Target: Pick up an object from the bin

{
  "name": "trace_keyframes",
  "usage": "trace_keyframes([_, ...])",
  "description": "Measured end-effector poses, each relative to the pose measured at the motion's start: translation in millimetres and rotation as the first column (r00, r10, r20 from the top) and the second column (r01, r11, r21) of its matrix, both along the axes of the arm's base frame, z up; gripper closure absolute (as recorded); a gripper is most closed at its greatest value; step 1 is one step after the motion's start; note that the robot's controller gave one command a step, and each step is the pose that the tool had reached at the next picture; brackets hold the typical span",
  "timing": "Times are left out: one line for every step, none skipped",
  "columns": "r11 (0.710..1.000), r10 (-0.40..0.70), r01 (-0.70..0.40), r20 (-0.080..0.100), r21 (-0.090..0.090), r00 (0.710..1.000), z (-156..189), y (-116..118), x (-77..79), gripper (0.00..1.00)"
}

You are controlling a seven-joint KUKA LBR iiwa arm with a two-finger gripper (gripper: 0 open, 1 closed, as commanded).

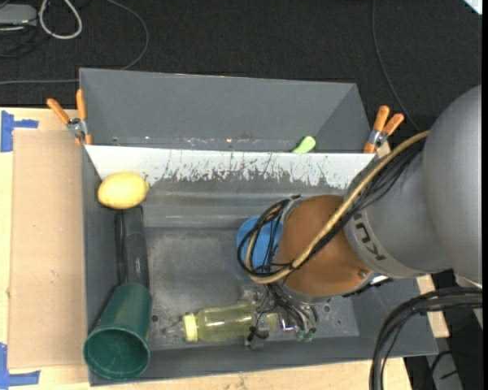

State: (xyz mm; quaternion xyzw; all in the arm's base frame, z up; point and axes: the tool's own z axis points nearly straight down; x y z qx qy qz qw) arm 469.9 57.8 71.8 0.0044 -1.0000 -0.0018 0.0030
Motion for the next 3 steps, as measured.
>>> trace_keyframes([1.0, 0.028, -0.028, -0.009, -0.001, 1.0, 112, -10, 12.9, 1.0])
trace_keyframes([1.0, 0.005, -0.005, -0.013, -0.001, 1.0, 155, -5, 15.0, 1.0])
trace_keyframes([0.998, 0.06, -0.06, -0.011, 0.0, 0.998, 122, -17, 12.9, 1.0])
